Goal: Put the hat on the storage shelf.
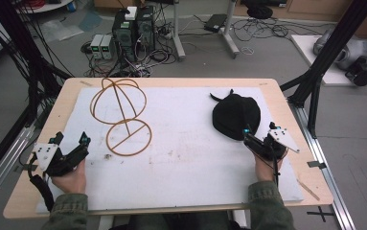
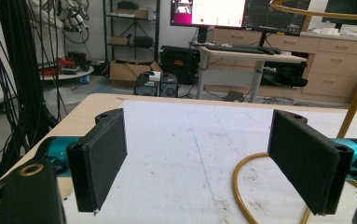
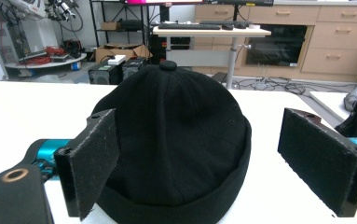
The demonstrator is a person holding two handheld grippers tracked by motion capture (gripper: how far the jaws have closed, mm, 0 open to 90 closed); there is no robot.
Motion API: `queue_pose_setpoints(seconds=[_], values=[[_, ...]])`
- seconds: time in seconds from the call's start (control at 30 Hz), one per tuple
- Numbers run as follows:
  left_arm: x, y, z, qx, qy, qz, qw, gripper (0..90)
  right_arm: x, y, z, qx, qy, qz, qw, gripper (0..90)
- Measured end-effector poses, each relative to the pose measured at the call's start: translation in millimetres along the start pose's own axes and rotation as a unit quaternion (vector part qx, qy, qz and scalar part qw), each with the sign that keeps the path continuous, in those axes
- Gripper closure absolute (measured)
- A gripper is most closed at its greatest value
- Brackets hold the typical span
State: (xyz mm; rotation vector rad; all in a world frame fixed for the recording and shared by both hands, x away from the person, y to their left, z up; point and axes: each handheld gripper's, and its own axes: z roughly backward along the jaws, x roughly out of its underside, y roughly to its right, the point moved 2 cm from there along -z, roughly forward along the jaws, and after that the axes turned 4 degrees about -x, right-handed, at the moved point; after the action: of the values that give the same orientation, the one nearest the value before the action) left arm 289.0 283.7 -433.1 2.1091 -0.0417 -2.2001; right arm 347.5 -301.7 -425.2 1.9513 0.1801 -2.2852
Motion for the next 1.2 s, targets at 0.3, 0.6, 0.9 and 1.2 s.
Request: queue_pose_setpoints(seconds=[0.3,0.6,0.9,1.2], values=[[0.2,-0.3,0.0,0.0,-0.001,0.003,1.0,20.0,0.8,-0.6,-0.6,-0.001,-0.007,0.0,1.0,12.3],[0.4,0.0,-0.1,0.003,-0.002,0.001,1.0,20.0,0.8,-0.5,-0.2,-0.003,-0.008,-0.006,0.9999,12.3],[0.9,0.6,-0.8,0.004,-0.004,0.0,1.0,20.1,1.9,1.3,-3.0,-0.014,-0.013,-0.016,0.9997,12.2],[1.2,0.5,-1.6,0.005,-0.004,-0.001,1.0,20.0,2.8,0.6,-6.2,-0.015,-0.017,-0.008,0.9997,12.2]])
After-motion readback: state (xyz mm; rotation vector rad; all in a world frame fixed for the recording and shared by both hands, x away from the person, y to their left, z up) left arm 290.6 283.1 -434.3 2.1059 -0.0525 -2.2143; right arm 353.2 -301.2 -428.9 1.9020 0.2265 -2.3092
